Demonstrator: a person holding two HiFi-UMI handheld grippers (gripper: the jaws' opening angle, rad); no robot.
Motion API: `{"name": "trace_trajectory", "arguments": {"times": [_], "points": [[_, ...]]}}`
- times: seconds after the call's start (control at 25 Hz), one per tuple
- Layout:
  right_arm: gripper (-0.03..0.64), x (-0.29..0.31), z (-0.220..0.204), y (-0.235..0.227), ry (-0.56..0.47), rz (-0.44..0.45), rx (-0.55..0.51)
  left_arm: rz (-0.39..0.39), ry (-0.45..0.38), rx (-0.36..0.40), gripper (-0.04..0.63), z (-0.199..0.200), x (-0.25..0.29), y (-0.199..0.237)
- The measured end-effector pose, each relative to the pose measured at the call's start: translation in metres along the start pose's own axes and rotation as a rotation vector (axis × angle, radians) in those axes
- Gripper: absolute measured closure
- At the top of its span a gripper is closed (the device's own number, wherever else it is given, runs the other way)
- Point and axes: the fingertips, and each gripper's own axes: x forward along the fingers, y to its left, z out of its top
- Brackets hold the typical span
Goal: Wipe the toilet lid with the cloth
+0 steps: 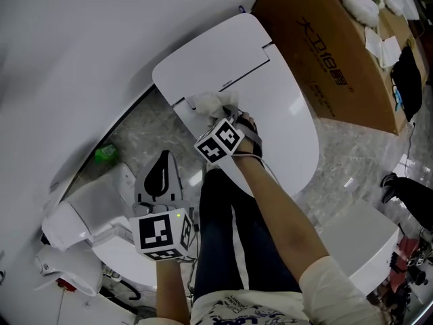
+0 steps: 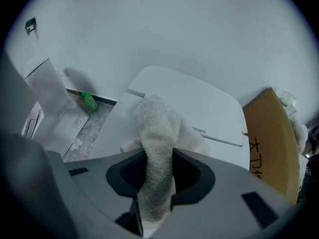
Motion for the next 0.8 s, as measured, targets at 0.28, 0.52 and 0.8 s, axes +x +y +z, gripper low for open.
{"name": "trace_trajectory", "arguments": {"times": [0.28,0.52,0.8], "points": [[0.505,-0.003,-0.006,0.023,-0.014,0.089,-0.095,0.003,0.003,0.001,0.586,-0.003,-0.002,-0.003],[0.505,-0.012,-0.020,0.043,-0.011,0.103,-0.102,-0.003,0.001,0.007,0.586,-0.003,-0.005,-0.008],[0.505,-0.025,-0.049,0.066,-0.026,0.103,-0.057,-0.023,-0.010,0.021,0.586,0.004,-0.004,-0.019]]}}
